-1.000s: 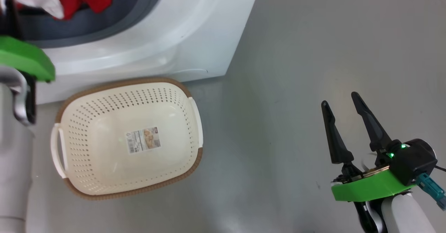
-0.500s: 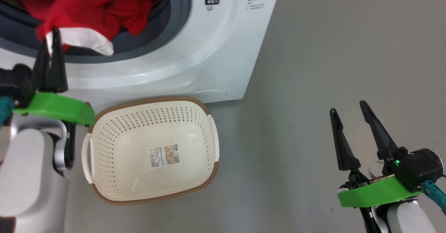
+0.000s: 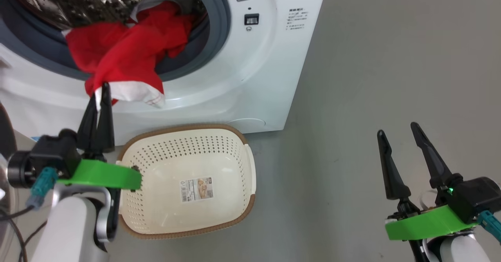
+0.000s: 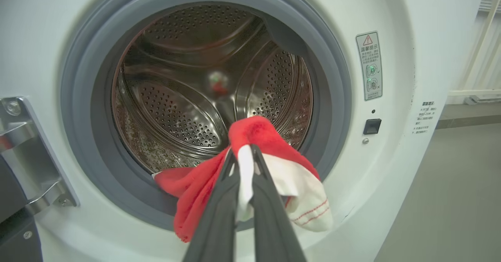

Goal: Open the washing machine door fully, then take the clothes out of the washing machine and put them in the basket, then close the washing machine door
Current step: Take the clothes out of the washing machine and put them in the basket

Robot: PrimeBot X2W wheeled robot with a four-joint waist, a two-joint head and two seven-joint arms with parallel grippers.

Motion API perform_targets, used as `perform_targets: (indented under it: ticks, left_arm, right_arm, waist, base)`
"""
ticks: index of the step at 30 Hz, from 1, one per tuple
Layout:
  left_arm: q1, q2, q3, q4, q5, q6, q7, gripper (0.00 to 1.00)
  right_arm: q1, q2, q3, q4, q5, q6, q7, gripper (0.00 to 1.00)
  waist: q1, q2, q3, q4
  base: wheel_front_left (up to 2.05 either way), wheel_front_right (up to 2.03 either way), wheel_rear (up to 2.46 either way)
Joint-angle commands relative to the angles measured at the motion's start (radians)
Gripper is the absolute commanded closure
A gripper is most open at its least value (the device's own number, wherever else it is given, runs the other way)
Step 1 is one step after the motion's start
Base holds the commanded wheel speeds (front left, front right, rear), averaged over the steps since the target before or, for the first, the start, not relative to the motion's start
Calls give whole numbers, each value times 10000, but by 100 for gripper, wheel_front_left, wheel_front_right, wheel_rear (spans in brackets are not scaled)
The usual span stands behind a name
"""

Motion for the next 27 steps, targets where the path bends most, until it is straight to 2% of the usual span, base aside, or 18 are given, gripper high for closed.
perform_targets:
  ticks: [1, 27]
  left_arm:
    - [79, 216, 299, -392, 101, 102, -89, 100]
    - [1995, -449, -368, -2918, 40, 370, 66, 100]
  right_arm:
    - [83, -116, 208, -250, -39, 62, -63, 0]
    - [259, -116, -1, -357, -62, 62, -63, 0]
  waist:
    - [0, 0, -94, 63]
    - [0, 0, -533, 266]
  base:
    - [0, 0, 0]
    - [0, 0, 0]
